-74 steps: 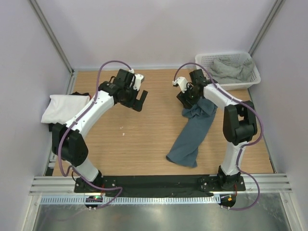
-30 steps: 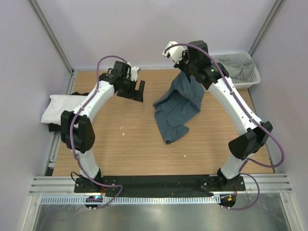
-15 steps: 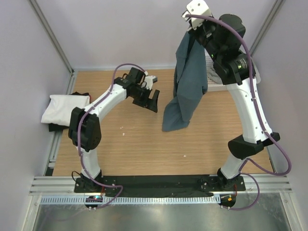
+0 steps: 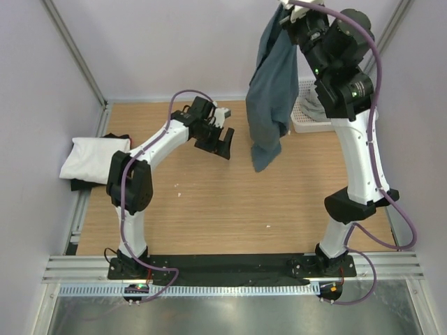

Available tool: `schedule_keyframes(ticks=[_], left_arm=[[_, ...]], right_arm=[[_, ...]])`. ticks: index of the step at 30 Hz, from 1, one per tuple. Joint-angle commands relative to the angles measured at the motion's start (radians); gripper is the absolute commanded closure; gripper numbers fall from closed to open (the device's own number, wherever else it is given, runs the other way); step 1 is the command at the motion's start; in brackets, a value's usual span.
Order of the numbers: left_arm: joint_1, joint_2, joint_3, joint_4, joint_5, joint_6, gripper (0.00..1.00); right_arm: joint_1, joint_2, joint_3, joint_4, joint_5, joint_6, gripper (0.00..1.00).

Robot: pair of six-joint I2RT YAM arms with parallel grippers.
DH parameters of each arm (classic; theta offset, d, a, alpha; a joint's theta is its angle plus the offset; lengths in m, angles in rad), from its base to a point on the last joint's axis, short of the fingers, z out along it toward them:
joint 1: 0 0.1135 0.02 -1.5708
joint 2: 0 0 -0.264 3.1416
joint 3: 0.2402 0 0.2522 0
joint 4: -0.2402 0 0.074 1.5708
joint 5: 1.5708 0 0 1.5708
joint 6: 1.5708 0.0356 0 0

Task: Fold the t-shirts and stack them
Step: Flatten the tshirt out

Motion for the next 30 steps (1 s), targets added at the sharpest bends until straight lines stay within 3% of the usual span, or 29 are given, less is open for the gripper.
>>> schedule_keyframes(ticks=[1, 8, 11, 12, 18, 23, 30], left_arm=[[0.014, -0.093, 0.031, 0.050, -0.063, 0.017, 0.11], [0.068, -0.208, -0.006, 0.134, -0.247, 0.013, 0.10], [0.068, -0.220, -0.006, 0.136, -0.270, 0.045, 0.10], [0.067, -0.220, -0.006, 0.133, -0.270, 0.048, 0.10], [0.068, -0.202, -0.023, 0.131, -0.204, 0.045, 0.10], [0.068, -0.174, -0.033, 0.122, -0.132, 0.042, 0.10], [0.065, -0.091, -0.018, 0.108, 0.068, 0.002, 0.13]], right_arm=[[0.022, -0.032, 0.098, 0.285, -0.082, 0.046, 0.99], [0.125, -0.037, 0.094, 0.333, -0.133, 0.045, 0.99], [0.125, -0.095, -0.026, 0.353, -0.009, -0.047, 0.99], [0.114, -0.118, -0.138, 0.359, 0.026, -0.097, 0.99], [-0.131, -0.294, -0.595, 0.337, 0.100, -0.064, 0.99], [-0.397, -0.349, -0.801, 0.327, 0.099, 0.055, 0.99], [-0.459, -0.420, -1.096, 0.305, 0.053, 0.031, 0.99]])
